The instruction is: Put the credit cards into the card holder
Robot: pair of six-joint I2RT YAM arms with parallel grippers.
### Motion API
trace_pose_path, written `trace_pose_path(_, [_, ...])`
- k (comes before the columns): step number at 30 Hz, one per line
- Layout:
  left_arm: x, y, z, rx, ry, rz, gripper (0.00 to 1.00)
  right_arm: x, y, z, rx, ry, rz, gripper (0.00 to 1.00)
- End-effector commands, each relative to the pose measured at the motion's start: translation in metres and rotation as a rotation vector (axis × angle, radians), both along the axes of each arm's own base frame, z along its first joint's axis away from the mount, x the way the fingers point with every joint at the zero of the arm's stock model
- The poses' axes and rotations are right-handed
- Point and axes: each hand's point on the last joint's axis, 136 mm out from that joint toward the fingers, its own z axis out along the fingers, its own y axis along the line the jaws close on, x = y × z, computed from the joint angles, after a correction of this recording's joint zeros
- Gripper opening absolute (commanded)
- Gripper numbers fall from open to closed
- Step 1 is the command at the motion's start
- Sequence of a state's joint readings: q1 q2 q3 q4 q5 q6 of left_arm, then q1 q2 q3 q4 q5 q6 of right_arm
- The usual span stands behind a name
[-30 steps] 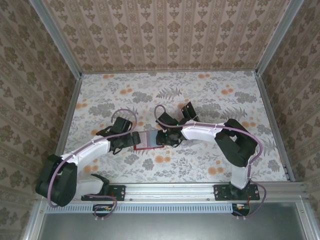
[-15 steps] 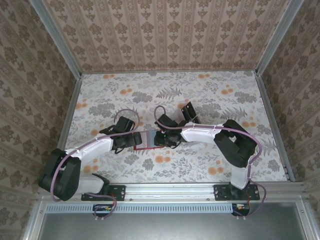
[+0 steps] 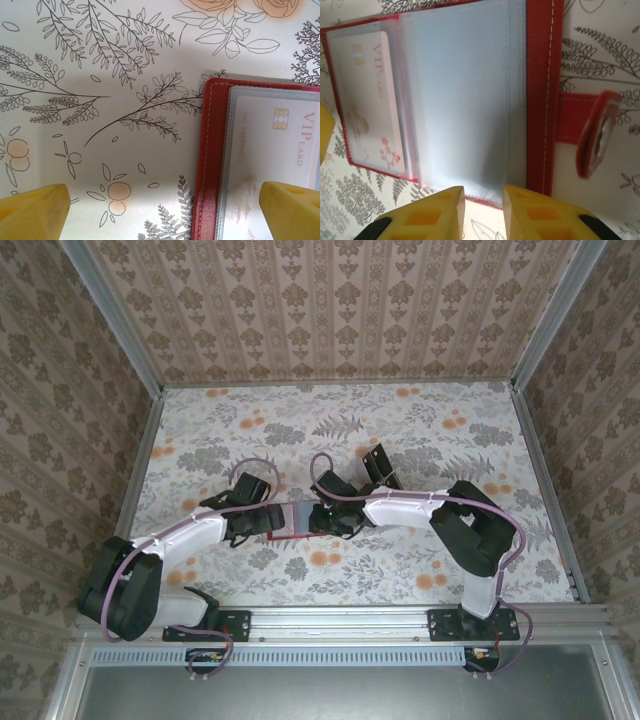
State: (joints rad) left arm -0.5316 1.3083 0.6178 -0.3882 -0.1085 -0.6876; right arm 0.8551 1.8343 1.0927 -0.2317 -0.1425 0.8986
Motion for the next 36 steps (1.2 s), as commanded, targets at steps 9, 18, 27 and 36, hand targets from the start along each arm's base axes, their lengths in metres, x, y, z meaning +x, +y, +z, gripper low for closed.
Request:
trace_pose_path(9, [0.005, -0.004, 0.000, -0.002, -0.012, 0.002, 1.00, -0.008, -0.003, 0.010, 0.019, -0.003, -0.027, 0.29])
trace_pose_path(18, [0.004, -0.004, 0.000, -0.002, -0.013, 0.001, 1.00, -0.008, -0.005, -0.003, -0.005, 0.013, -0.032, 0.29])
trace_pose_path(27, [0.004, -0.004, 0.001, 0.001, -0.012, -0.001, 1.00, -0.007, -0.002, -0.008, -0.013, 0.022, -0.029, 0.29])
trace_pose_path(36, [0.003, -0.004, 0.000, 0.002, -0.010, -0.003, 1.00, 0.000, 0.006, -0.005, -0.010, 0.013, -0.016, 0.29])
